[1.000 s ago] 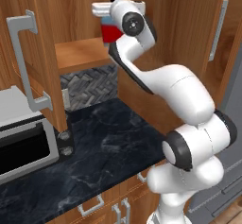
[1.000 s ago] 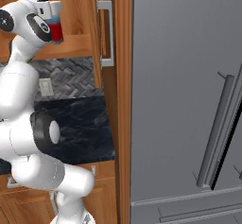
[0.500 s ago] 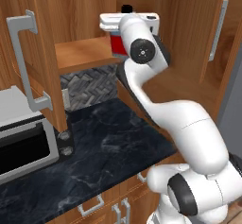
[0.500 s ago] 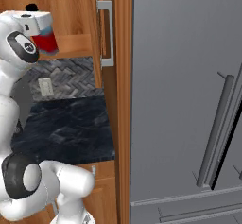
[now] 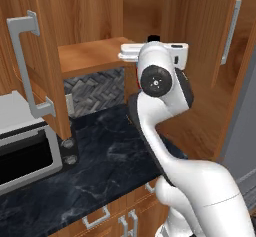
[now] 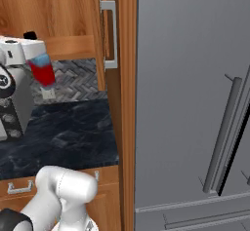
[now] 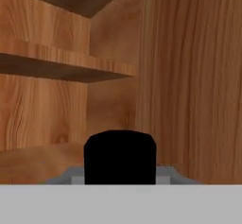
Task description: Open the cabinet directly in front. Then move the liquor and the mug to the dining counter with the jar on it.
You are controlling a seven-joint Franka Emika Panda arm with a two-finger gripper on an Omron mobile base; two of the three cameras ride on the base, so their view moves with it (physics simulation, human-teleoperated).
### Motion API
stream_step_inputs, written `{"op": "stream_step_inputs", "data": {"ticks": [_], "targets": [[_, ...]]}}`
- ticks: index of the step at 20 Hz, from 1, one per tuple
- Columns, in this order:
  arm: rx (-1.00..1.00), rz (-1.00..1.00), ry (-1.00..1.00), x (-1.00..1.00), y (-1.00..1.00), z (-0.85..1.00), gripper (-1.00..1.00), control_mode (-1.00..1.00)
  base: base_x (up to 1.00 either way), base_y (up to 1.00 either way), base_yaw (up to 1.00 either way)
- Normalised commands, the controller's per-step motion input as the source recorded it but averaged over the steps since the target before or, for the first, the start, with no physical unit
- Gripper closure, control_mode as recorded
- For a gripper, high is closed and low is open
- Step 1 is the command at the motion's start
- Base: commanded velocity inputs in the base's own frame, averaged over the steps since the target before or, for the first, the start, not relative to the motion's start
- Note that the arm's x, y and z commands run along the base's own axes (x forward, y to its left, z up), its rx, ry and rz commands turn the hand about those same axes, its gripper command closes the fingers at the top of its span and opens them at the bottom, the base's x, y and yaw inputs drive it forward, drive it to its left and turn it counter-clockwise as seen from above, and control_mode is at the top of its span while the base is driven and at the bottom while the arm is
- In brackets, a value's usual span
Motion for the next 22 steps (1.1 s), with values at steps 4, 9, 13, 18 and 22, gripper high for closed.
{"op": "stream_step_inputs", "data": {"ticks": [4,9,13,18,22], "targets": [[-0.02,-0.17,0.35,-1.0,-0.04,-0.73,1.0,-1.0,0.0,0.0,0.0],[-0.01,-0.05,-0.03,-1.0,0.0,-0.3,1.0,-1.0,0.0,0.0,0.0],[0.0,-0.02,-0.28,-0.61,0.0,-0.04,1.0,-1.0,0.0,0.0,0.0],[-0.01,0.0,-0.05,-0.11,0.0,0.0,1.0,-1.0,0.0,0.0,0.0],[0.0,0.0,0.0,0.0,0.0,0.0,1.0,1.0,-0.96,-0.01,0.07]]}}
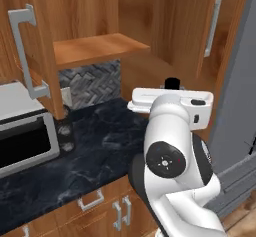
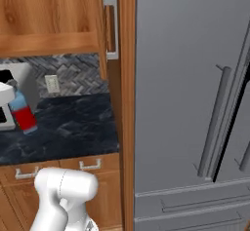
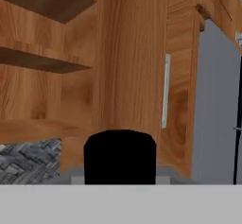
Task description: Open the cabinet directly in front. Then move the liquor and the mug to the dining counter with the jar on it.
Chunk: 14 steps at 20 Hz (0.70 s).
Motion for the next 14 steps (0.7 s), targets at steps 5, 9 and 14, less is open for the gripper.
{"op": "stream_step_inputs", "data": {"ticks": [5,9,14], "targets": [[0.0,0.0,0.0,0.0,0.0,0.0,1.0,1.0,-1.0,-0.04,0.25],[0.0,0.0,0.0,0.0,0.0,0.0,1.0,1.0,-0.78,0.0,0.7],[0.0,0.0,0.0,0.0,0.0,0.0,1.0,1.0,-0.34,0.0,0.84]]}}
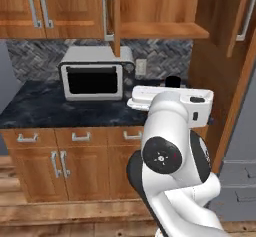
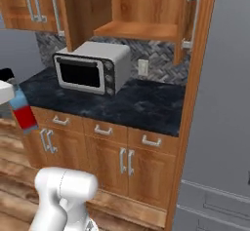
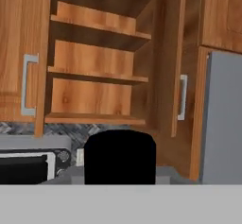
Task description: Open the cabinet directly in front. Then move the liquor and the mug to the dining counter with the jar on it.
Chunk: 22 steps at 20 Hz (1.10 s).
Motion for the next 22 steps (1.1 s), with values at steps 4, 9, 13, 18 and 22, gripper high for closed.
{"op": "stream_step_inputs", "data": {"ticks": [4,9,13,18,22], "targets": [[0.0,0.0,0.0,0.0,0.0,0.0,1.0,1.0,-0.23,0.0,0.89],[0.0,0.0,0.0,0.0,0.0,0.0,1.0,1.0,-0.09,0.08,0.88],[0.0,0.0,0.0,0.0,0.0,0.0,1.0,1.0,-0.16,0.2,0.88],[0.0,0.0,0.0,0.0,0.0,0.0,1.0,1.0,-0.27,0.44,0.85],[0.0,0.0,0.0,0.0,0.0,0.0,1.0,1.0,-0.31,0.56,0.82]]}}
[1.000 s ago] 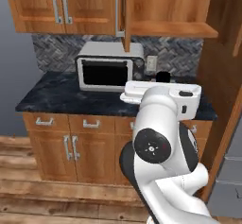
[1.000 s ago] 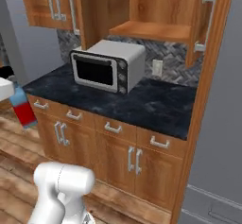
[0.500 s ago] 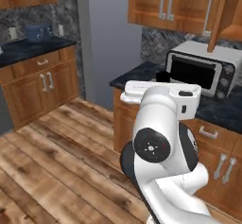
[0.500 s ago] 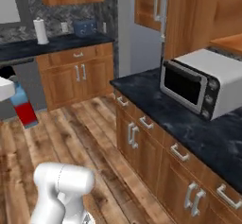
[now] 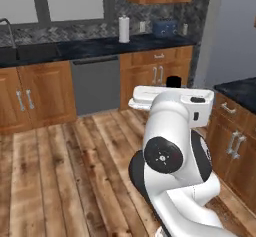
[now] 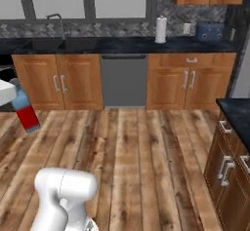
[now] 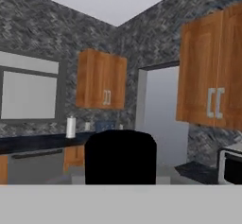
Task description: Open the cabinet directly in front. Then move the liquor and the mug to the dining counter with the jar on it.
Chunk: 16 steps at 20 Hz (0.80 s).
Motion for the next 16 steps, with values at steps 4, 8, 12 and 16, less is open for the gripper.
{"op": "stream_step_inputs", "data": {"ticks": [4,8,12,16], "targets": [[0.0,0.0,0.0,0.0,0.0,0.0,1.0,1.0,-0.14,0.45,0.8],[0.0,0.0,0.0,0.0,0.0,0.0,1.0,1.0,0.0,0.23,0.66],[0.0,0.0,0.0,0.0,0.0,0.0,1.0,1.0,0.69,-0.09,0.14],[0.0,0.0,0.0,0.0,0.0,0.0,1.0,1.0,1.0,-0.05,0.0]]}}
